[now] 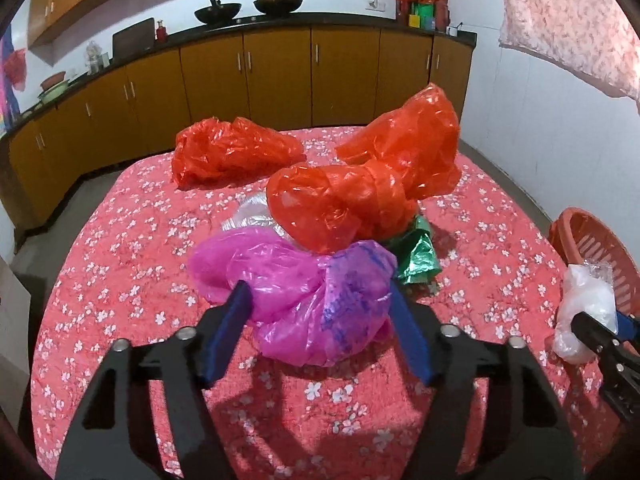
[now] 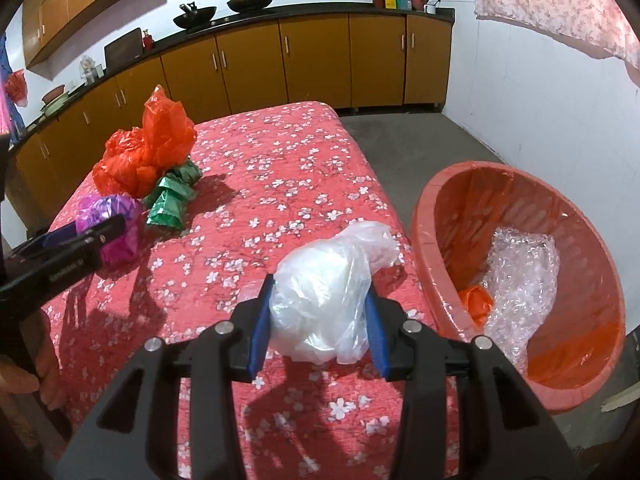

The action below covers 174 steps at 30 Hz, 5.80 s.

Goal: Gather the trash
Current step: 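Grasp the white plastic bag with the right tool while the left tool grasps the pink-purple bag, then carry the white bag and pink-purple bag over the orange basket with both tools, then open both tools to drop the white and pink-purple bags into the basket, then move both tools back over the bed toward the remaining bags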

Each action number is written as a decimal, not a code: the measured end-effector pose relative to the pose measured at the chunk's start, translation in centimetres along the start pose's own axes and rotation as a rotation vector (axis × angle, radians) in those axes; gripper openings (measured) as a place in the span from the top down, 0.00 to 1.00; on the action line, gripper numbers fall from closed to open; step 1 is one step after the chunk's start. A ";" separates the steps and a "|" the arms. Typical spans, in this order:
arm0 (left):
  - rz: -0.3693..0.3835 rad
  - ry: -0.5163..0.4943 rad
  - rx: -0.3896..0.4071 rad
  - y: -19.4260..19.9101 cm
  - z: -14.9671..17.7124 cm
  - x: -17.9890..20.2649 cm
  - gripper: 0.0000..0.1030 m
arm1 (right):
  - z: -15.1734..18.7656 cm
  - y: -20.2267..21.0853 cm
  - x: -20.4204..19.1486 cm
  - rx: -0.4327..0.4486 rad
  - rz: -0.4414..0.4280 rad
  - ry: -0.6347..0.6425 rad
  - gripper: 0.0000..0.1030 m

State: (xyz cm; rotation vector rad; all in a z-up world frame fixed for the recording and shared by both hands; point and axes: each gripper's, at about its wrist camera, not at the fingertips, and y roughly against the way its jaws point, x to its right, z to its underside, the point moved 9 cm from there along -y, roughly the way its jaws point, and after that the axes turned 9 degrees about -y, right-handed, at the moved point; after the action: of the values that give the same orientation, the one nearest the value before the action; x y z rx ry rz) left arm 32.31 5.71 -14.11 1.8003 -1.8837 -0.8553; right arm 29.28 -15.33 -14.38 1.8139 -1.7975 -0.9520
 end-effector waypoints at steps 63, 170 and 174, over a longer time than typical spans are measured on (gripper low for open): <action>0.113 -0.093 0.154 9.8 -2.7 6.9 0.55 | -3.2 8.4 8.7 0.179 0.105 0.032 0.60; -0.112 0.005 0.082 4.1 -2.7 2.9 0.08 | -4.4 6.2 8.1 0.253 0.018 0.079 0.05; -0.078 0.011 0.036 2.6 -1.0 2.9 0.26 | -4.2 6.1 5.9 0.247 0.009 0.115 0.05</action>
State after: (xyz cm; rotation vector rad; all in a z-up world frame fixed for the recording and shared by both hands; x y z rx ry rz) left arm 30.80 2.63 -12.02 1.9070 -1.8437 -0.8411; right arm 27.57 -22.30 -8.25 1.9606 -1.9170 -0.6301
